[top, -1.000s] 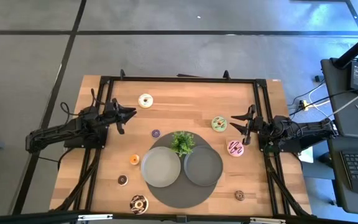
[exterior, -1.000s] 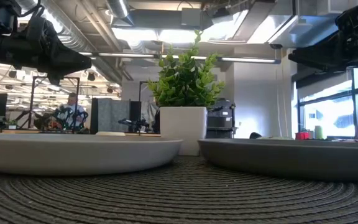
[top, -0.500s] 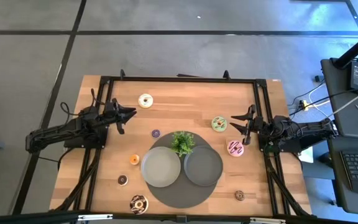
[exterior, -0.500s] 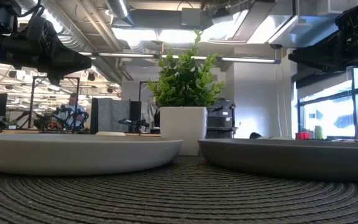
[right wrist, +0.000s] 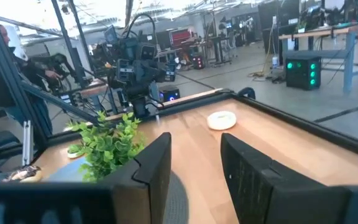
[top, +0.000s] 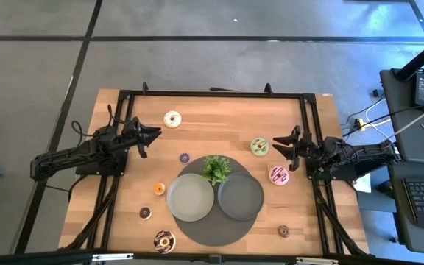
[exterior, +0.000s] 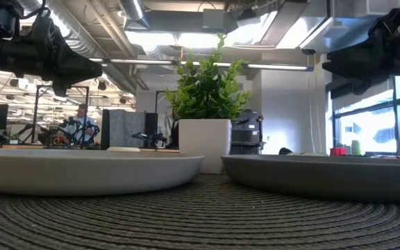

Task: Pick & Place donuts
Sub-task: Put the large blue donut on the black plate

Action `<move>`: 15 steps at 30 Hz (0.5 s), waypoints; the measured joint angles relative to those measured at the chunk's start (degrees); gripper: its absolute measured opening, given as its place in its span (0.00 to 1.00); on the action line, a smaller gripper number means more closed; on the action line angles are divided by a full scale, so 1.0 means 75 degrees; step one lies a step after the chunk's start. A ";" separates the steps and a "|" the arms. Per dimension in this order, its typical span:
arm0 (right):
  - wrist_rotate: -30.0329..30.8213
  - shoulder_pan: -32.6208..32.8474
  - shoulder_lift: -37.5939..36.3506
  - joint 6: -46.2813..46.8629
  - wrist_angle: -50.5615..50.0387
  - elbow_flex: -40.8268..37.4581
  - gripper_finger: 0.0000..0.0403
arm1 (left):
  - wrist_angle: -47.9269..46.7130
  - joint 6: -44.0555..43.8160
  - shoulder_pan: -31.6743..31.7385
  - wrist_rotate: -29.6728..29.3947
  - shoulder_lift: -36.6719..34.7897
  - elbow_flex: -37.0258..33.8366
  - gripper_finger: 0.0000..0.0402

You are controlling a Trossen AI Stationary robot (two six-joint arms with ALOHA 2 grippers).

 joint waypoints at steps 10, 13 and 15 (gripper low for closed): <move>0.0436 0.0000 0.0003 -0.0157 0.0017 -0.0002 0.35 | 0.0000 -0.0003 -0.0003 0.0000 0.0000 0.0000 0.20; 0.0431 -0.0001 0.0014 -0.0133 0.0017 -0.0001 0.36 | 0.0000 -0.0003 -0.0001 0.0000 0.0000 0.0000 0.21; 0.0449 -0.0002 0.0014 -0.0134 0.0020 -0.0001 0.39 | 0.0000 -0.0003 -0.0003 0.0000 0.0000 0.0000 0.21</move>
